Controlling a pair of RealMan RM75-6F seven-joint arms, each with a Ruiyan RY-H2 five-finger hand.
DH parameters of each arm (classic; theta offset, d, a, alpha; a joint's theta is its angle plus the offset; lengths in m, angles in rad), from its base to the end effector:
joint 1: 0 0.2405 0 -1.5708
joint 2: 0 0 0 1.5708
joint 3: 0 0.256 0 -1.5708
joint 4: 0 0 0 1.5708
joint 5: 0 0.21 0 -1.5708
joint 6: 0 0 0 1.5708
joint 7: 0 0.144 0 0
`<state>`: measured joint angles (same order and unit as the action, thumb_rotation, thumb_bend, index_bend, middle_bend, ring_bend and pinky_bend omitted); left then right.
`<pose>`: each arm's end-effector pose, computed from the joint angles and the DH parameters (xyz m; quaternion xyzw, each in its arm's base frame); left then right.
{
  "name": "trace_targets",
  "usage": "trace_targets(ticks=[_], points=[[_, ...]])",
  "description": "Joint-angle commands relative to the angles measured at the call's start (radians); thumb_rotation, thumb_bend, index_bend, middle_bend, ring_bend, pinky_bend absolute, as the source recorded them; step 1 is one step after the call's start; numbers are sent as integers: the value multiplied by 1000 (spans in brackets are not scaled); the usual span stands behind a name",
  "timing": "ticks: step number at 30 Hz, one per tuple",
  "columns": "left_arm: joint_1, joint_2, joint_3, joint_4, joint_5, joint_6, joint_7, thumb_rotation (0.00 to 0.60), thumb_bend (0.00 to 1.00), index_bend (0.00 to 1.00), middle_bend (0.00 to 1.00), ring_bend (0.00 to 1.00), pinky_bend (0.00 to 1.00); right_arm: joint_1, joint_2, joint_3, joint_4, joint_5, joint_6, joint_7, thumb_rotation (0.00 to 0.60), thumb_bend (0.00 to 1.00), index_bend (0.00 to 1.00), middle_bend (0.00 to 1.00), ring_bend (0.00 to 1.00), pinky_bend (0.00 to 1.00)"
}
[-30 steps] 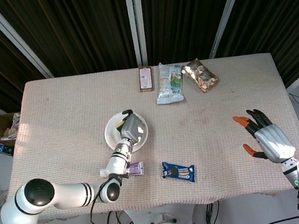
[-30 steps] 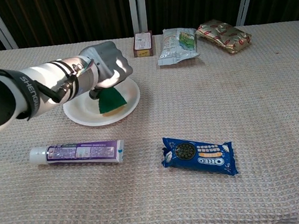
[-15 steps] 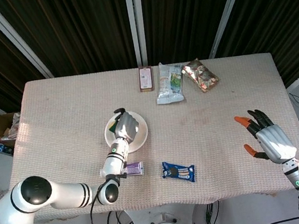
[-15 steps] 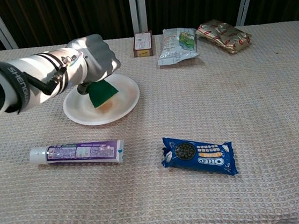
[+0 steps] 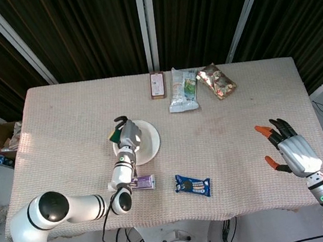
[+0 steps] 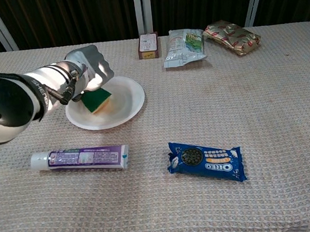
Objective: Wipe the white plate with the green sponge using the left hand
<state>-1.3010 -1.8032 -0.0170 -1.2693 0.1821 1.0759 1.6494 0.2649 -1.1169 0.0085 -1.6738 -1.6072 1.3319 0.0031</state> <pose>-0.0788 0.3857 -0.0872 -0.8400 -0.0067 0.0447 0.5407 -0.2608 -0.2177 0.1229 0.6885 -0.3734 0.4081 0.4690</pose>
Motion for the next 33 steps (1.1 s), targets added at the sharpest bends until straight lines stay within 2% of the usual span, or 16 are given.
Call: trace_targets(ticks=[1,6,10,18,23,27,33], points=[[7,17,-12,2,-14,18,0,600,290,557,574,482,365,0,-1,0,0,-1,0,0,600,263,128,183,0,0],[6,47,-34,-70,21,35,-25,600,291,556,574,483,365,2,-5,0,2,-4,-2,0,600,264,128,183,0,0],[-10,17,-41,-73,61,9,-37,600,293,556,574,482,365,0,-5,0,4,0,-4,1,600,264,128,183,0,0],[-51,-96,-65,67,92,-39,-42,600,299,559,575,482,381,-7,4,1,1,9,0,1,600,264,128,183,0,0],[-58,-135,-62,147,92,-54,-22,600,300,567,578,482,401,-6,4,2,0,10,-2,1,600,263,128,183,0,0],[-38,-122,-43,156,77,-56,-2,600,299,570,578,482,401,-5,5,3,0,9,-3,3,600,263,128,183,0,0],[4,-64,-13,91,59,-25,12,600,300,570,578,481,400,3,-1,5,3,2,-11,3,600,263,128,183,0,0]])
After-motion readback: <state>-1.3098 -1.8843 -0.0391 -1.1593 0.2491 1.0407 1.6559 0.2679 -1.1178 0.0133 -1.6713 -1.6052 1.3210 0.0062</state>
